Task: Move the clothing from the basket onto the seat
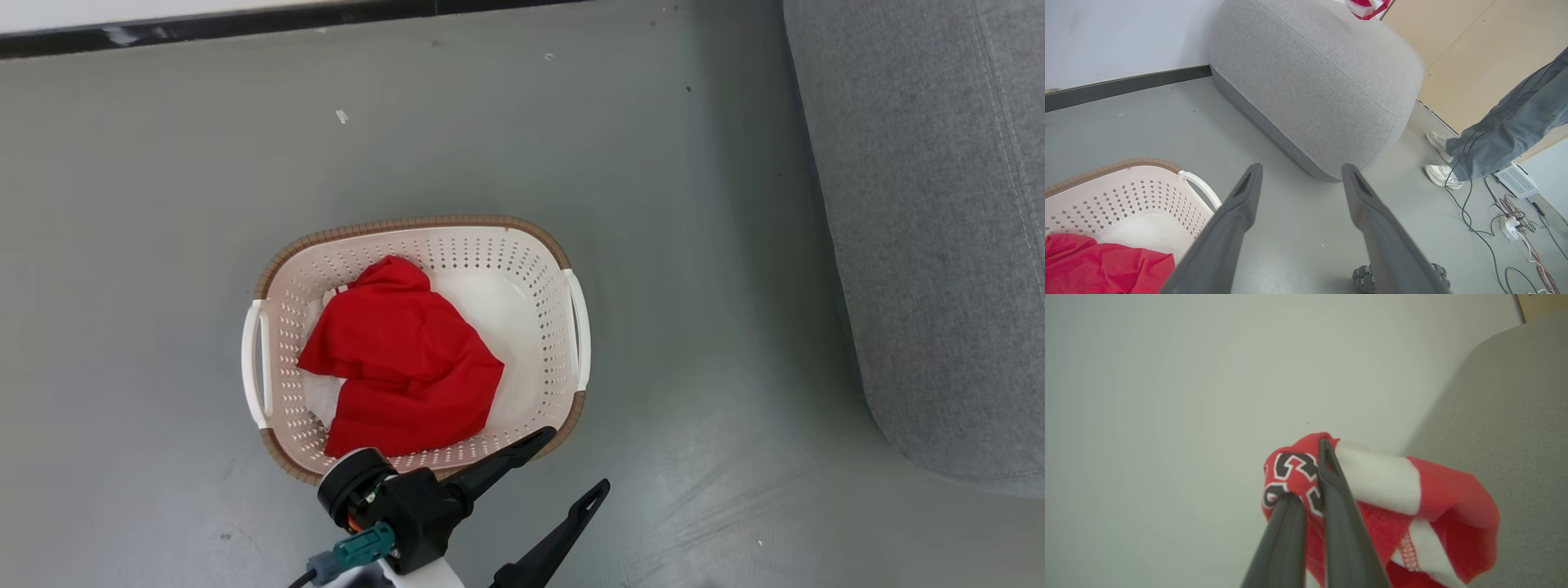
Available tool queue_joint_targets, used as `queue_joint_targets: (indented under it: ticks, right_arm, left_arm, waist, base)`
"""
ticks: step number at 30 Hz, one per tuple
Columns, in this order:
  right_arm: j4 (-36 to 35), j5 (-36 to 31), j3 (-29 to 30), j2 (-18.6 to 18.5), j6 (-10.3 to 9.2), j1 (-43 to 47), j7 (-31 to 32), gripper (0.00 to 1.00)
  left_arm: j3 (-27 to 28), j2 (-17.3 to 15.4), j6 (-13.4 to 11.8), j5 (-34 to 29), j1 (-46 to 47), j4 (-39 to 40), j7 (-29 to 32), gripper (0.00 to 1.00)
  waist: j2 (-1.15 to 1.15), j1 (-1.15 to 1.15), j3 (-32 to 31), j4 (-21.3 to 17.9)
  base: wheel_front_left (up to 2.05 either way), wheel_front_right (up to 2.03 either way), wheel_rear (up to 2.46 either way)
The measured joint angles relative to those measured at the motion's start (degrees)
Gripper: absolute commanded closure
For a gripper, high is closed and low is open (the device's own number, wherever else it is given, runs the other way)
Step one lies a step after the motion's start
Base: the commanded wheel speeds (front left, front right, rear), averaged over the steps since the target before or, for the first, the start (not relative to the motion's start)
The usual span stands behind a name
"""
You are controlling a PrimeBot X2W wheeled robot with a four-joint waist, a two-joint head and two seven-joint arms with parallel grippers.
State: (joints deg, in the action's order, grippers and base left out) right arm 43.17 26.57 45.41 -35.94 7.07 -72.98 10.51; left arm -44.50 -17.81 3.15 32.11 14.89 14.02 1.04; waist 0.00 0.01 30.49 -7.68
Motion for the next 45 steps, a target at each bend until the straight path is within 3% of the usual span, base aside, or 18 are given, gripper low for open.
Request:
queue_joint_targets:
  ticks: [7,23,26,28,30,31,32,33,45]
  right_arm:
    - [1.32,-1.89,-1.83,0.51,0.00,4.79,-0.57,1.00]
    - [2.77,0.75,-4.13,7.46,0.00,17.95,-5.83,0.98]
    - [2.68,-2.31,-6.87,7.02,0.00,21.57,-8.44,0.96]
    - [2.60,-3.67,-7.83,6.62,0.00,23.02,-10.23,0.86]
    - [2.50,-3.94,-8.20,6.58,0.00,23.46,-11.44,0.60]
    - [2.40,-3.96,-8.70,6.58,0.00,23.46,-12.12,0.54]
    - [2.20,-3.97,-9.18,6.58,0.00,23.46,-12.78,0.15]
    - [2.13,-3.97,-9.40,6.58,0.00,23.46,-13.27,0.00]
    - [2.10,-2.31,-10.82,6.09,0.00,27.01,-17.01,0.00]
  left_arm:
    - [0.66,-0.12,-0.51,-0.47,0.92,0.67,0.49,0.00]
    - [2.57,-0.57,-1.82,-0.97,2.36,1.19,0.90,0.00]
    - [2.71,-0.62,-1.81,-0.97,2.38,0.98,0.82,0.00]
    - [2.80,-0.63,-1.81,-0.97,2.42,0.86,0.35,0.00]
    - [2.90,-0.57,-1.80,-0.97,2.53,0.68,0.04,0.00]
    - [2.98,-0.54,-1.76,-0.97,2.63,0.58,-0.16,0.00]
    - [3.02,-0.46,-1.75,-0.97,2.75,0.47,-0.20,0.00]
    - [3.02,-0.37,-1.74,-0.97,2.89,0.33,-0.24,0.00]
    - [3.24,0.34,-1.72,-0.83,3.01,-0.96,-2.29,0.00]
  waist:
    - [0.00,0.00,2.30,-1.12]
    - [0.00,0.00,5.17,-5.26]
    - [0.00,0.00,5.11,-6.18]
    - [0.00,0.00,4.92,-6.66]
    - [0.00,0.00,4.58,-7.02]
    - [0.00,0.00,4.38,-7.17]
    - [0.00,0.00,4.18,-7.29]
    - [0.00,0.00,3.97,-7.40]
    - [0.00,0.00,1.05,-7.57]
  base:
    - [0.00,0.00,0.00]
    - [0.00,0.00,0.00]
    - [0.00,0.00,0.00]
    - [0.00,0.00,0.00]
    - [0.00,0.00,0.00]
    - [0.00,0.00,0.00]
    - [0.00,0.00,0.00]
    - [0.00,0.00,0.00]
    - [0.00,0.00,0.00]
